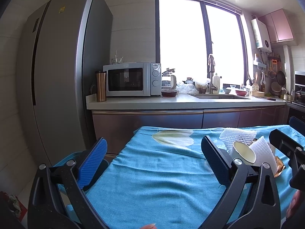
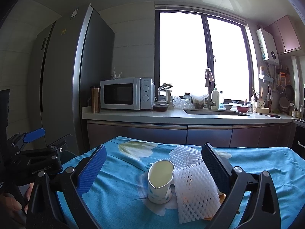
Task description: Collect trash
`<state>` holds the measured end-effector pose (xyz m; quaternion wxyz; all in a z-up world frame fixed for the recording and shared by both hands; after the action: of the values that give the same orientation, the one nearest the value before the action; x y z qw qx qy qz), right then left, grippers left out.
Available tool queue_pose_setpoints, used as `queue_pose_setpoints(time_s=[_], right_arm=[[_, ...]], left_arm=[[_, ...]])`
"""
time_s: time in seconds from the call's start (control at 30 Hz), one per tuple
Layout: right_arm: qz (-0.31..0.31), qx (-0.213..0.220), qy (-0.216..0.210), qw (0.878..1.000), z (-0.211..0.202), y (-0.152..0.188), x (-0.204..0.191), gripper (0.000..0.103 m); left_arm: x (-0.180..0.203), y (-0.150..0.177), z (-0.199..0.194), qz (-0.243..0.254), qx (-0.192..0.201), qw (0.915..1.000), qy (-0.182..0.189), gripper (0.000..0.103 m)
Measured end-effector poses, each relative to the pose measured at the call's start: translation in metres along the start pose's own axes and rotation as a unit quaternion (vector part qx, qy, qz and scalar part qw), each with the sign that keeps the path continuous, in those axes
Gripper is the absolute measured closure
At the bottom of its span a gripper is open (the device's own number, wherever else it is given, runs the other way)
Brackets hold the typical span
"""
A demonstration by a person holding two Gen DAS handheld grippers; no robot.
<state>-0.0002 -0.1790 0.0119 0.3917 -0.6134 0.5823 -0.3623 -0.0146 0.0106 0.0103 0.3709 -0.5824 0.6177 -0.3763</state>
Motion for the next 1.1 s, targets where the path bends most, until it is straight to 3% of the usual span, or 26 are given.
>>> queue_pose_setpoints(time_s=[1.1], right_arm=[[0.007,0.001,-0.006,1.0,0.001,0.0017,0.004,0.007]], left_arm=[[-0.0002,-0.0002,-0.0023,-0.001,0.007,1.0,0.002,0.006]])
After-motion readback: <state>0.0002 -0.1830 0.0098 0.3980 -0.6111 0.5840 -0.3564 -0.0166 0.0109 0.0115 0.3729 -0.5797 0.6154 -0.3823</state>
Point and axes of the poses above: each gripper's, at about its wrist camera, not at the fingertips, and z roughly the way its jaws point, x to its right, y to its underside, the point moved 2 cm from there along z, roughly the way its jaws point, and after that the axes turned 15 degrees about -x, right-handed, at the moved point
